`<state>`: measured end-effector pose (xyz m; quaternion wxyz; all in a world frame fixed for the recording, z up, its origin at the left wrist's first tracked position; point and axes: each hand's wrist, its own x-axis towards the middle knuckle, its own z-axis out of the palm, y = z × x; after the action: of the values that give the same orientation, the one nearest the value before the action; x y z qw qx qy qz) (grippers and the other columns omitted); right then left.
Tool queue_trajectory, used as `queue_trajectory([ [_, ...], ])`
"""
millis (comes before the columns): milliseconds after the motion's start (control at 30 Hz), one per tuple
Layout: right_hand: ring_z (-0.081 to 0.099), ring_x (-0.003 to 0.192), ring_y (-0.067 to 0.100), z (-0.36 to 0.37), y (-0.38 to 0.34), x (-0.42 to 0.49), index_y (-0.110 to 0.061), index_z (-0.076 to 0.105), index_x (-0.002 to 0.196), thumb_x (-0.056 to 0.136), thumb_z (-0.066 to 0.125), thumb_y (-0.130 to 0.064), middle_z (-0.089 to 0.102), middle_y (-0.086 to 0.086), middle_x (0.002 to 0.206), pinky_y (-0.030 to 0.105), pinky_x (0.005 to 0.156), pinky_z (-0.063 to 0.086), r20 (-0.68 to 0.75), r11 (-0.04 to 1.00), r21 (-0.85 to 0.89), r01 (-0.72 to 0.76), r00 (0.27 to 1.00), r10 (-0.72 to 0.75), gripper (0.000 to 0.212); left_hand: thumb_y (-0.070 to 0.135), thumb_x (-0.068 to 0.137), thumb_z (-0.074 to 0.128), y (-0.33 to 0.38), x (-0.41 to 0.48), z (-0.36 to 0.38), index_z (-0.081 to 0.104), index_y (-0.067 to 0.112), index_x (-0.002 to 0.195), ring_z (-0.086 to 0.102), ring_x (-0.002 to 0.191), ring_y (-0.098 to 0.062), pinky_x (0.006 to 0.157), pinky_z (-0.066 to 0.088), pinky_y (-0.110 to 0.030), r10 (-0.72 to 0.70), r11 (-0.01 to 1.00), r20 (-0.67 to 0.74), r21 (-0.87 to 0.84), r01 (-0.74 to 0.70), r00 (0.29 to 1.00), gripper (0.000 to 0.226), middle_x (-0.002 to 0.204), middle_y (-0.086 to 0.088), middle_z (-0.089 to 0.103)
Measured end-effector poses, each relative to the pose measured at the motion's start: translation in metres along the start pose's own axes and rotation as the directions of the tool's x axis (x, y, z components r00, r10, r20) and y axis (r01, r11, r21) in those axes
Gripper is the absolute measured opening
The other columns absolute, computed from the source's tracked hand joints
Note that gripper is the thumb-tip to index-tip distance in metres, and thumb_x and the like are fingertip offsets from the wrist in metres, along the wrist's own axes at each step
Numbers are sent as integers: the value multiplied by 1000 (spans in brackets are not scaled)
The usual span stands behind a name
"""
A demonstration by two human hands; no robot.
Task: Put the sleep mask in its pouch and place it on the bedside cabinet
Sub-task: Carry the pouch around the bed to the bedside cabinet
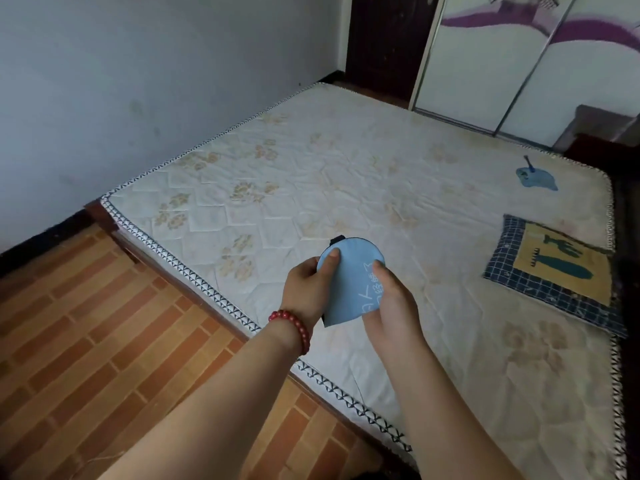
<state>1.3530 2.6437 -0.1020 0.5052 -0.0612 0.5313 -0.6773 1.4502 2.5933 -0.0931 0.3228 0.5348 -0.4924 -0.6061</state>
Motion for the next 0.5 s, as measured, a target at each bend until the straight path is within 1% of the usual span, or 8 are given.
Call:
queue_trajectory([
  [67,63,97,32,27,15,-11,-1,62,114,92,55,-17,67,19,109,49,94,48,51,999,22,-38,998,37,28,42,88,53,0,-6,-32,66,17,87,61,81,-17,74,50,-32,3,999,-57,-45,-5,998,28,89,-1,68],
  [167,63,95,31,67,37,-26,-2,62,114,93,53,-18,66,17,106,46,89,48,145,995,25,-100,985,96,27,45,87,53,1,-12,-80,65,18,91,62,79,-13,69,49,-26,25,997,-180,-71,-38,983,29,88,4,67],
  [267,65,87,28,102,54,-35,-4,63,107,93,53,-18,68,14,99,40,79,51,229,991,2,-135,965,131,22,46,86,55,2,-15,-121,63,21,82,63,79,-13,72,50,-28,32,996,-281,-75,-55,959,27,84,5,67],
  [367,67,81,25,135,70,-39,-5,64,106,92,52,-19,70,12,94,36,70,53,320,982,-49,-181,929,187,23,47,84,57,2,-16,-160,65,21,78,65,80,-15,76,52,-31,20,994,-350,-97,-58,937,27,83,4,70],
  [433,69,71,22,156,81,-38,-7,68,96,89,51,-17,72,9,84,33,64,52,382,972,-102,-210,894,233,21,47,82,60,0,-14,-185,65,21,75,65,76,-16,75,53,-32,7,992,-402,-116,-59,916,27,80,3,70],
  [500,69,62,19,175,90,-36,-8,70,83,87,50,-14,73,8,74,29,57,53,430,963,-134,-232,862,268,22,45,80,63,-2,-11,-207,63,22,70,63,68,-15,68,52,-30,-3,988,-449,-141,-68,894,26,73,4,68],
])
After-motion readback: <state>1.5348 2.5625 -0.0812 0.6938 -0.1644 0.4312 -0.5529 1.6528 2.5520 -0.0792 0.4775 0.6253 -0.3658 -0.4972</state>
